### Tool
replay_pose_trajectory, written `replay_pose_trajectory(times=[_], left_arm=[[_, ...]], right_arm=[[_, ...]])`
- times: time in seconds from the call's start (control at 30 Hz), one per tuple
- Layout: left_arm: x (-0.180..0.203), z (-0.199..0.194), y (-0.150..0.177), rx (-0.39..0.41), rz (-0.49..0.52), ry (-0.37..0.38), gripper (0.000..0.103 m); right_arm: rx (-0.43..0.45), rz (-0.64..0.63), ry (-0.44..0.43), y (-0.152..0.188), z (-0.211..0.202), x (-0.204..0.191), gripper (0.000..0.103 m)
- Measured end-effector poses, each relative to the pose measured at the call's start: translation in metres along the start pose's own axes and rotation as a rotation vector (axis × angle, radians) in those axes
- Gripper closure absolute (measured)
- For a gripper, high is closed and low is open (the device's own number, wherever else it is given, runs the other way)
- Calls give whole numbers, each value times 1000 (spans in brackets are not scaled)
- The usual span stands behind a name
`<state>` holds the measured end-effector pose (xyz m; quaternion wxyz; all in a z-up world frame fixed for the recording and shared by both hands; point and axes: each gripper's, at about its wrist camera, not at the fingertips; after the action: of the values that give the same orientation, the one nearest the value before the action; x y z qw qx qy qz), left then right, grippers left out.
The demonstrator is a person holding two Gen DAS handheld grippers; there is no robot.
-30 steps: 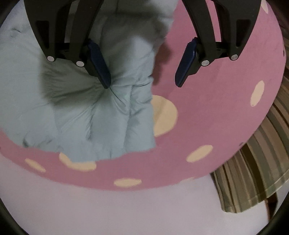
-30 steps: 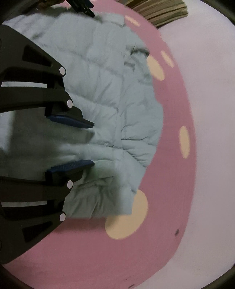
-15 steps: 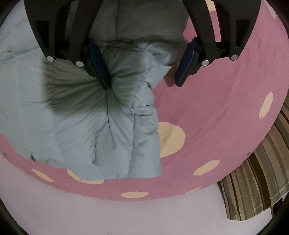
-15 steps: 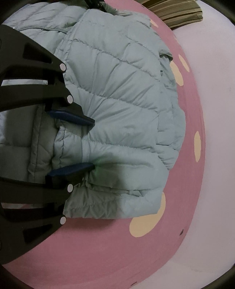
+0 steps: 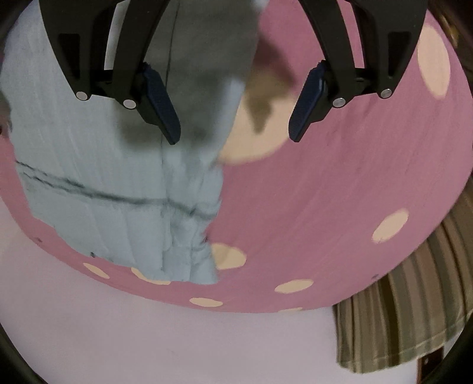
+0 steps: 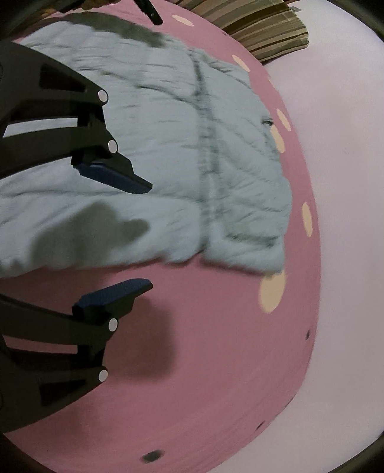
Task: Fold large clothes
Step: 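Grasp the jacket hem with both tools, then lift the hem and fold it toward the collar, then open both tools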
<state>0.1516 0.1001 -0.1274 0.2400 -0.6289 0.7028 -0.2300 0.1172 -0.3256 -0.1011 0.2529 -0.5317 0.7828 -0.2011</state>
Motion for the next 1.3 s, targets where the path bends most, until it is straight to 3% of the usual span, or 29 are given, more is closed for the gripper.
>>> replay_pose_trajectory(times=[0.17,0.23,0.5,0.6,0.7,0.77,0.8,0.87,0.97,1.07,1.3], left_arm=[[-12,-28,53,-31,-39,46,28],[-14,-34,72,-49,-43,57,28],[-19,-40,105,-67,-97,130,28],[-17,-43,108,-62,-88,148,29],[-14,-46,110,-62,-80,181,40],[-12,-48,112,-58,-76,197,53],[-11,-48,112,-58,-76,204,57],[-10,-49,113,-53,-77,204,73],[-5,-55,113,-31,-57,204,88],[-2,-67,111,6,-38,191,95],[-13,-102,94,96,-99,204,96]], right_arm=[[-43,16,-1,52,-27,19,42],[-52,12,-3,65,-33,21,36],[-82,10,-17,106,-37,23,34],[-86,-6,-28,110,-40,18,46],[-90,-19,-37,114,-43,14,60],[-94,-14,-57,116,-45,12,79],[-94,-11,-64,117,-46,12,82],[-96,-8,-80,118,-47,11,91],[-90,-10,-102,120,-51,8,96],[-71,-6,-122,120,-60,7,97],[-15,29,-214,104,-91,11,98]])
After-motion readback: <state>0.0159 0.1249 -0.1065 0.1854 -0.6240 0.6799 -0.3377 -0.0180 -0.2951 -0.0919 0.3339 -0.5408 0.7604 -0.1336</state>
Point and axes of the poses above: each gripper's, at about its wrist camera, not at the fingertips, and z roughly the way its jaws point, x to its right, y to its underside, and after that the axes turned 8 degrees about z, right-handed
